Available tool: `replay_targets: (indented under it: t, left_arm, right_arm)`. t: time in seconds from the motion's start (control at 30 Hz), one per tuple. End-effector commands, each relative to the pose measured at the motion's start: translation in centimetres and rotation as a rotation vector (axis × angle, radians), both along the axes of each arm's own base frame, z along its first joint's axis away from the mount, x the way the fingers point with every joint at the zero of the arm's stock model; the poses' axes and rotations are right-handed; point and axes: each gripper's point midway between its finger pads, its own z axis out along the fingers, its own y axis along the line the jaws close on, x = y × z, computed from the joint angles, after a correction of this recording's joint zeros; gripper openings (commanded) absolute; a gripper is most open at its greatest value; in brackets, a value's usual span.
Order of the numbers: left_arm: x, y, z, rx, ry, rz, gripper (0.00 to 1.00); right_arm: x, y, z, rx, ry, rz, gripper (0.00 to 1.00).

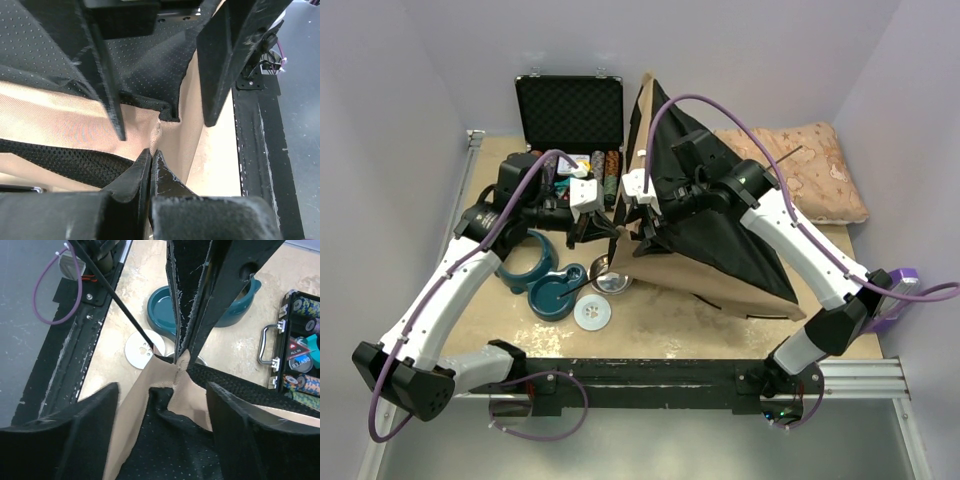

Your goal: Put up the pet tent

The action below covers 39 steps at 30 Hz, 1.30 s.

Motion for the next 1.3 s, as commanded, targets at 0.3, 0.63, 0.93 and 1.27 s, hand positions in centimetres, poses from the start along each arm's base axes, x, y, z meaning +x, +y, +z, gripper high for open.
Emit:
replay_targets:
  t: [0.3,0.63,0.93,1.27]
  left_arm:
    - [-0.2,-0.3,4.4,-0.073,-0.094,-0.011,0.09]
    - [1.5,2.7,6.4,-0.170,0.034,0.046,0.41]
    - [0.5,1.6,8.0,-0.263,0.112,-0.008,0.49]
    - [-0.1,-0.4,6.6,-0.241,0.166,-0.057,0.15]
  right_arm:
    - [2.7,0.5,3.5,0.102,-0.016,-0.247,0.00]
    - [1.1,-0.8,4.9,0.161,-0.139,-0.182,0.00]
    - [1.1,-0.9,5.1,0.159,-0.171,-0.162,0.00]
    - [1.0,-0.8,5.0,0.158,-0.170,-0.154,0.00]
